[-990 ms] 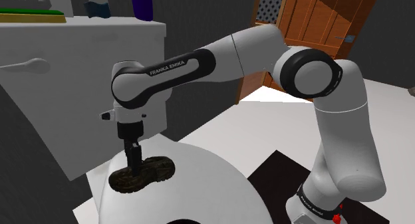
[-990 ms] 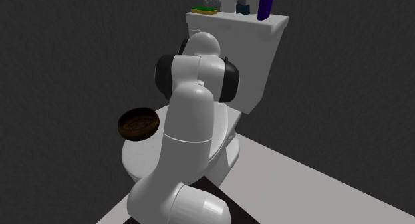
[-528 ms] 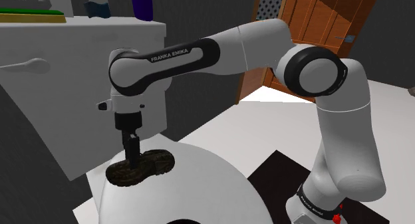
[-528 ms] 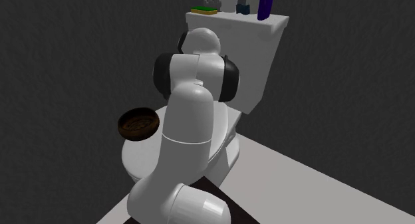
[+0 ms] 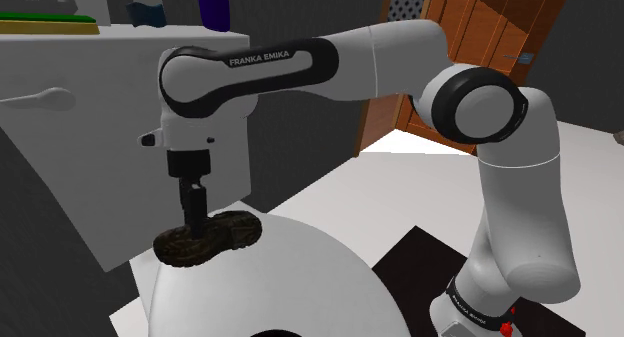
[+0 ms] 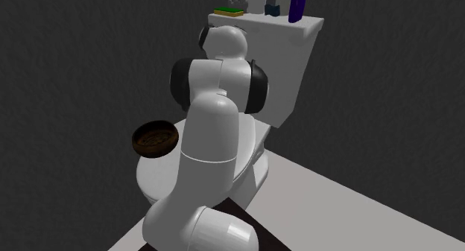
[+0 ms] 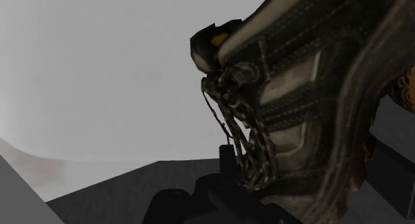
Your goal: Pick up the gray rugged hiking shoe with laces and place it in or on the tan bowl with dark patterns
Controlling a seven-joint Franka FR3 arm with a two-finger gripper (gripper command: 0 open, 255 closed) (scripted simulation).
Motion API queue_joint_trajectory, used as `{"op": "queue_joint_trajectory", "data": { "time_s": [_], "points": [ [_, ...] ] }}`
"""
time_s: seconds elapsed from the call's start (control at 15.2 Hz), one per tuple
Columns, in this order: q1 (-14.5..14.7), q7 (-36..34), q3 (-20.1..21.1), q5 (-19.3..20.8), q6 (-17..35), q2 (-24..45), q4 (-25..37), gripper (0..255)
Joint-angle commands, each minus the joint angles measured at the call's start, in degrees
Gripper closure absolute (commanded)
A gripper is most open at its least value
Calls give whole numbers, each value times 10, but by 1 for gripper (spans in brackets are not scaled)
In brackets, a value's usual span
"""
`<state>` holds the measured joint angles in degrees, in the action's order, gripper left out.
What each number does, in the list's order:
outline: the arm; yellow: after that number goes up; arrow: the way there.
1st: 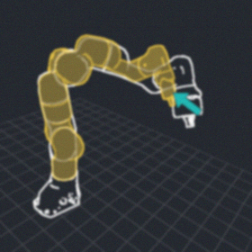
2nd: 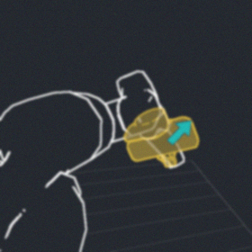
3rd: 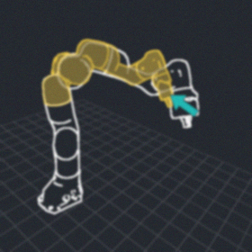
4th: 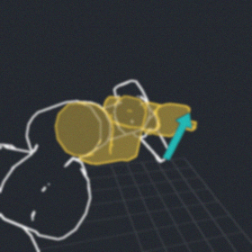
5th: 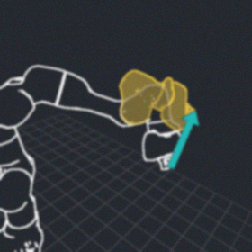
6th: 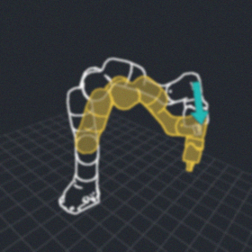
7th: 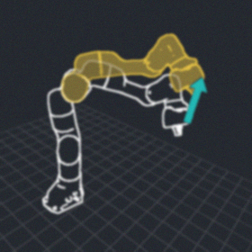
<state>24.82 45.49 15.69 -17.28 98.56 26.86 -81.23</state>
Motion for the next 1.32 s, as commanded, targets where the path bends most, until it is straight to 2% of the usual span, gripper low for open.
{"op": "queue_joint_trajectory", "data": {
  "time_s": [0.0, 0.86, 1.25],
  "points": [
    [0, -4, 1, 0, -13, -3, 11, 255],
    [1, -37, 3, 3, -103, -1, 108, 255],
    [18, -59, 23, -29, -37, -116, -56, 255]
  ]
}}
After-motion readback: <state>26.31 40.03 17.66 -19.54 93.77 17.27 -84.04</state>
